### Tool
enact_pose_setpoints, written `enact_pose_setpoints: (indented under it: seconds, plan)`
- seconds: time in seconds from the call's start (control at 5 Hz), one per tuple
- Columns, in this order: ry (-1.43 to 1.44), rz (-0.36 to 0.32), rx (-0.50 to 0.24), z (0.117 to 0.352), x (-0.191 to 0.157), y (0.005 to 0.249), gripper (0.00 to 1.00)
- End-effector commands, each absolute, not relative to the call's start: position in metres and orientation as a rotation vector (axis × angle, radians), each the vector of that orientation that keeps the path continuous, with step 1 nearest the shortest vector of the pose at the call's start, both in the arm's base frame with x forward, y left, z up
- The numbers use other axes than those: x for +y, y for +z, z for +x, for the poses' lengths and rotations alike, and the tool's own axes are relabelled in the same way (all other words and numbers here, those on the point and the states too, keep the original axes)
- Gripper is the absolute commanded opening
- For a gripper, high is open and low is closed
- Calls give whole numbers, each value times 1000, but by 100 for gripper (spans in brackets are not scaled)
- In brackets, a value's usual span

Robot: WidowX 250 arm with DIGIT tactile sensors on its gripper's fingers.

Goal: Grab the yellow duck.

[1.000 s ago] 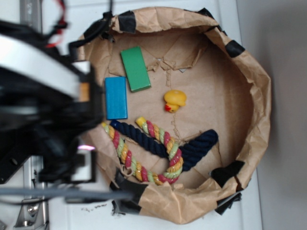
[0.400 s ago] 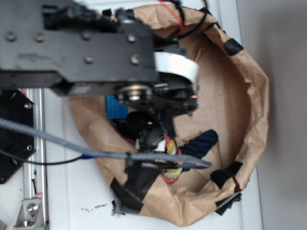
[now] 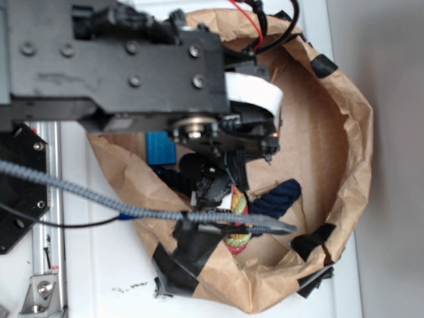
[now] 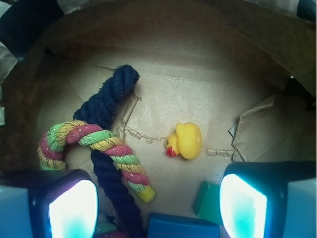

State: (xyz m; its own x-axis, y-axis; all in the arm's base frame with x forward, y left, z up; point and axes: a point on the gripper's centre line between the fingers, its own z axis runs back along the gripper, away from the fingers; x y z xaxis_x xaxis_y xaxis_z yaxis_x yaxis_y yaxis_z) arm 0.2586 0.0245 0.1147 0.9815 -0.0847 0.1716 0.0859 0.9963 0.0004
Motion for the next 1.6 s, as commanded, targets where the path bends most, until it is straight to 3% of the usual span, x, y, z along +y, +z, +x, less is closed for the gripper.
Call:
enact_pose_setpoints:
  seconds: [0.0,0.2,0.4,0.6,0.8,1.2,1.4]
  plan:
    - [-72,72,-222,277,63,80,100]
    - [-125,122,-193,280,49,57,100]
    - [-153,132,-138,290,45,18,88]
    - [-152,111,-136,291,42,5,0]
    - [-128,85,-156,289,41,30,0]
    - [-12,-34,-261,287,42,130,0]
    - [23,-58,-210,288,31,175,0]
